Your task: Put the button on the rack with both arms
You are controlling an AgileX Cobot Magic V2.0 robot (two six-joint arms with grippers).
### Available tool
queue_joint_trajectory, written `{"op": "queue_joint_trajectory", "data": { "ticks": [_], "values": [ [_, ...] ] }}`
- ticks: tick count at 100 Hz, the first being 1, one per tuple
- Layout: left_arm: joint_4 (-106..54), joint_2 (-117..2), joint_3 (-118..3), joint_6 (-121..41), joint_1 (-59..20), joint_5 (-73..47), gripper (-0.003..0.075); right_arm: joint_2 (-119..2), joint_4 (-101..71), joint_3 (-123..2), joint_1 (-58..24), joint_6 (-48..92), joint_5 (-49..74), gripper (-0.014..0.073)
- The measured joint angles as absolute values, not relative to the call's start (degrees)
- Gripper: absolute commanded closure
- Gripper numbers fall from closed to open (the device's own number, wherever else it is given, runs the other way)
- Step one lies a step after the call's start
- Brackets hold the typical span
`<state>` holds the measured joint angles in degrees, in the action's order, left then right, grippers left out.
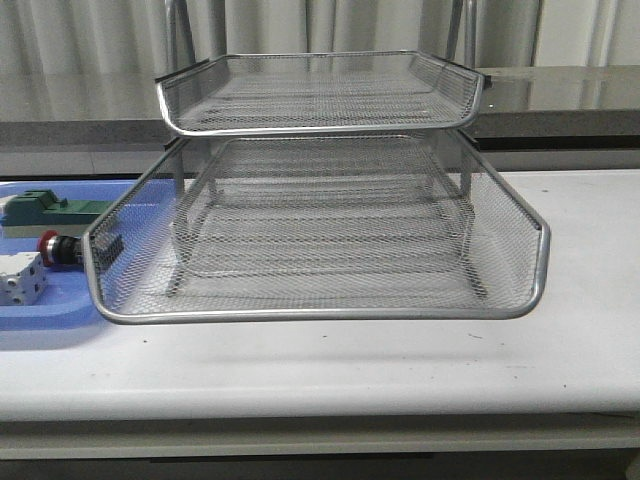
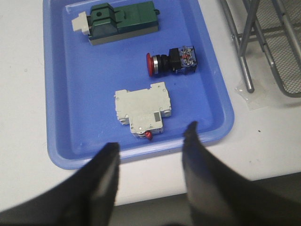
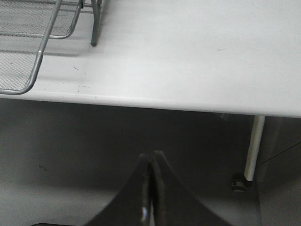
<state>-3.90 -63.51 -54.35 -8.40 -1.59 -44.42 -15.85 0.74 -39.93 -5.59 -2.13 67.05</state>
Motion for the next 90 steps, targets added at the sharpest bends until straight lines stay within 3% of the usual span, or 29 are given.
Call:
{"op": "queue_joint_trajectory", "data": {
  "ticks": [9, 53, 90],
  "values": [
    [-3.9, -63.5, -54.4, -8.5, -1.6, -44.4, 0.0098, -15.8, 0.7, -39.9, -5.6, -2.1, 67.1, 0.0662],
    [-4.5, -65.5, -56.5, -12.4, -1.6, -44.1, 0.0100, -15.8, 0.7, -39.9, -5.6, -2.1, 67.1, 0.0662],
    [-6.0, -85.7, -73.4, -32.9, -1.6, -51.8, 0.0100, -15.8, 0.8, -39.9, -5.6, -2.1, 67.1, 0.0662]
  ]
}}
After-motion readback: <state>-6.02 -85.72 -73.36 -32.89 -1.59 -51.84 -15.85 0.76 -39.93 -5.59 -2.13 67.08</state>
